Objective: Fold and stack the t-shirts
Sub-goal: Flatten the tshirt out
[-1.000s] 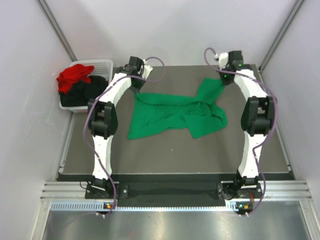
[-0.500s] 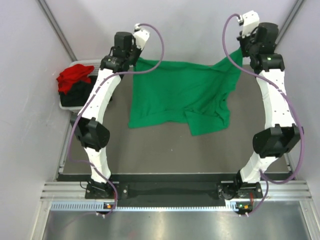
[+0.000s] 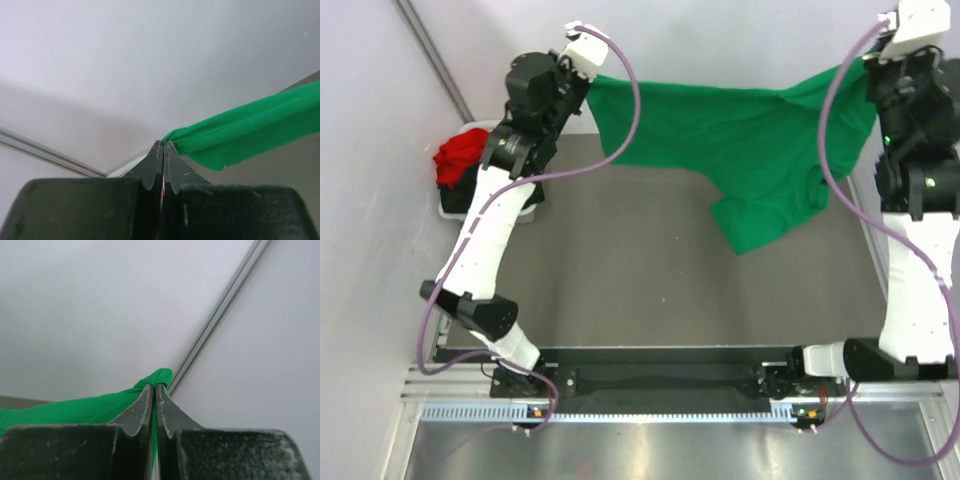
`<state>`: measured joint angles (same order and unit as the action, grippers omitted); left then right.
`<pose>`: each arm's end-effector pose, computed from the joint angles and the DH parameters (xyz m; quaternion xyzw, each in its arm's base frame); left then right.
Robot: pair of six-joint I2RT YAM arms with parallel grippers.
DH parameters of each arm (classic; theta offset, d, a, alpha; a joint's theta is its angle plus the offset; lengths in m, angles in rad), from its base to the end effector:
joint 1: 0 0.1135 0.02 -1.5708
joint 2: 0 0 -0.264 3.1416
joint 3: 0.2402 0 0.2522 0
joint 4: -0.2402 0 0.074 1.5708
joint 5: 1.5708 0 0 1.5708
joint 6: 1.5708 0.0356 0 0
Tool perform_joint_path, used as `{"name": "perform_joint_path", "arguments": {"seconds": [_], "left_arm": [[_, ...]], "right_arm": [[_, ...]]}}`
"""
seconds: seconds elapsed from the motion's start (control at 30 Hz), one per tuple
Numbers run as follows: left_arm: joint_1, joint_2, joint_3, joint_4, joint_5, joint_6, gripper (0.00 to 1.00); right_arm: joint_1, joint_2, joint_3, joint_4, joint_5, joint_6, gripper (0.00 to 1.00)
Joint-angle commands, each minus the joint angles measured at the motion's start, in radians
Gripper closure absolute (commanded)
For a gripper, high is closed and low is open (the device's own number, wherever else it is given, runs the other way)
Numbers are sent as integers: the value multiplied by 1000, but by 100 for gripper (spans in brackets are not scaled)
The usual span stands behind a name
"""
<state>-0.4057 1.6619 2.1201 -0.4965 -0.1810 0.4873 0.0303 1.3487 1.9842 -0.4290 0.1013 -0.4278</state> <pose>0.3205 -0.1307 0.5344 0.2533 0.6743 0.0932 0.6874 0.2305 0.0034 0.5871 -0.1047 0.6221 -0.1844 0.7537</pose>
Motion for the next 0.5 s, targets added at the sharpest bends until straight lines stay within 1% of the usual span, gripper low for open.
{"name": "perform_joint_path", "arguments": {"seconds": [0.0,0.13,0.33,0.47], "left_arm": [[2,-132,-47,44,-9,22,100],[2,-221,-80,24,-6,30,100],[5,-350,-121,-10,63,50,100],[31,-401,-107,-30,113,4,100]], "right_arm": [[2,-111,-31,95,14,-22,100],[3,-203,-54,93,-8,-38,100],[3,-362,-90,47,-40,-37,100],[3,-460,-88,13,-60,-46,100]]}}
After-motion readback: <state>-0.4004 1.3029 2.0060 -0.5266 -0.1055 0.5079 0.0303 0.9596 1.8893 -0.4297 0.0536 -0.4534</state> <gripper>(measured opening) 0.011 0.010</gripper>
